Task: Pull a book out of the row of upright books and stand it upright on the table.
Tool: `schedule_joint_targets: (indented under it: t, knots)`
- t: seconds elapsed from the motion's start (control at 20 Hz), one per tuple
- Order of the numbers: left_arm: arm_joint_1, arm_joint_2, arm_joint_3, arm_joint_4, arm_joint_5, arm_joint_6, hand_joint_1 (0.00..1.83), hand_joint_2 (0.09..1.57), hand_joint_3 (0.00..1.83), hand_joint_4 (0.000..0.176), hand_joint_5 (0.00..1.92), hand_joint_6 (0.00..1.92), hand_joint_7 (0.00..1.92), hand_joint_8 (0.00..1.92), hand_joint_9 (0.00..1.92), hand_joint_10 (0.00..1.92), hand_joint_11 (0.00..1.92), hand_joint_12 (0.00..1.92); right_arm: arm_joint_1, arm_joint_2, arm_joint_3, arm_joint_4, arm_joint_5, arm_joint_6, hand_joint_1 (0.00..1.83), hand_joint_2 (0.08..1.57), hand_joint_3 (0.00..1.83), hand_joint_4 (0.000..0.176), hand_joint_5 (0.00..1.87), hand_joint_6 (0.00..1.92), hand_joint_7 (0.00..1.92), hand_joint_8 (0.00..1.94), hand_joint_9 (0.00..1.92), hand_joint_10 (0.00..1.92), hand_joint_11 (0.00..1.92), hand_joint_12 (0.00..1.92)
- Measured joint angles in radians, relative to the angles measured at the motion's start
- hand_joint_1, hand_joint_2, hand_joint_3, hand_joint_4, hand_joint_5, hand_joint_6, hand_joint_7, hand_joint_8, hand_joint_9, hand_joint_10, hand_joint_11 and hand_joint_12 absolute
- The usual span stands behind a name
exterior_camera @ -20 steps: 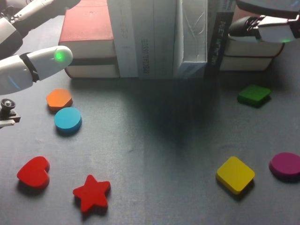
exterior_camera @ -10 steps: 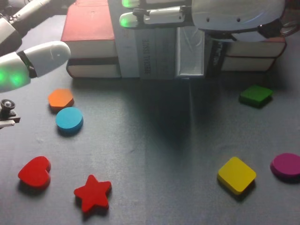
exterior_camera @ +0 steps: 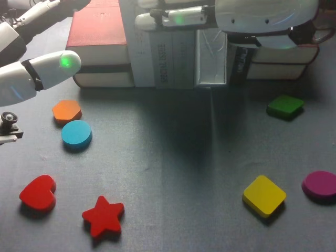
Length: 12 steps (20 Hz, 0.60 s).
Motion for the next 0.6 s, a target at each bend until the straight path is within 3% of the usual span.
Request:
schedule_joint_targets:
  t: [0.05, 0.15, 0.25, 0.35, 0.6]
  knots:
    - [0.000, 0.000, 0.000, 0.000, 0.000, 0.000, 0.24, 1.36, 0.00, 0.061, 0.08, 0.00, 0.00, 0.00, 0.00, 0.00, 0.00, 0.00, 0.000, 0.000, 0.000, -0.003, -0.001, 0.003, 1.37, 1.15, 0.00, 0.000, 0.86, 0.98, 0.95, 1.01, 0.78, 1.36, 0.54, 1.58]
    - [0.000, 0.000, 0.000, -0.001, 0.000, 0.000, 0.21, 1.36, 0.00, 0.060, 0.08, 0.00, 0.00, 0.00, 0.00, 0.00, 0.00, 0.00, 0.000, -0.014, 0.006, -0.088, 0.014, 0.068, 1.36, 1.17, 0.00, 0.000, 0.87, 0.98, 0.89, 1.21, 0.78, 1.45, 0.65, 1.65]
    - [0.000, 0.000, 0.000, -0.002, 0.000, 0.000, 0.20, 1.36, 0.00, 0.058, 0.08, 0.00, 0.00, 0.00, 0.00, 0.00, 0.00, 0.00, -0.006, -0.047, 0.034, -0.140, 0.032, 0.135, 1.35, 1.20, 0.00, 0.000, 0.80, 1.10, 0.82, 1.32, 0.73, 1.52, 0.58, 1.70]
    - [-0.003, -0.003, 0.000, 0.003, -0.003, 0.000, 0.20, 1.36, 0.00, 0.060, 0.08, 0.00, 0.00, 0.00, 0.00, 0.00, 0.00, 0.00, -0.008, -0.096, 0.061, -0.174, 0.014, 0.177, 1.35, 1.19, 0.00, 0.000, 0.84, 1.11, 0.81, 1.26, 0.76, 1.49, 0.61, 1.69]
    - [-0.003, -0.005, 0.000, -0.004, 0.000, 0.000, 0.23, 1.36, 0.00, 0.050, 0.08, 0.00, 0.00, 0.00, 0.00, 0.00, 0.00, 0.00, -0.013, -0.096, 0.068, -0.149, 0.028, 0.179, 1.36, 1.18, 0.00, 0.000, 0.84, 1.10, 0.83, 1.23, 0.79, 1.50, 0.68, 1.72]
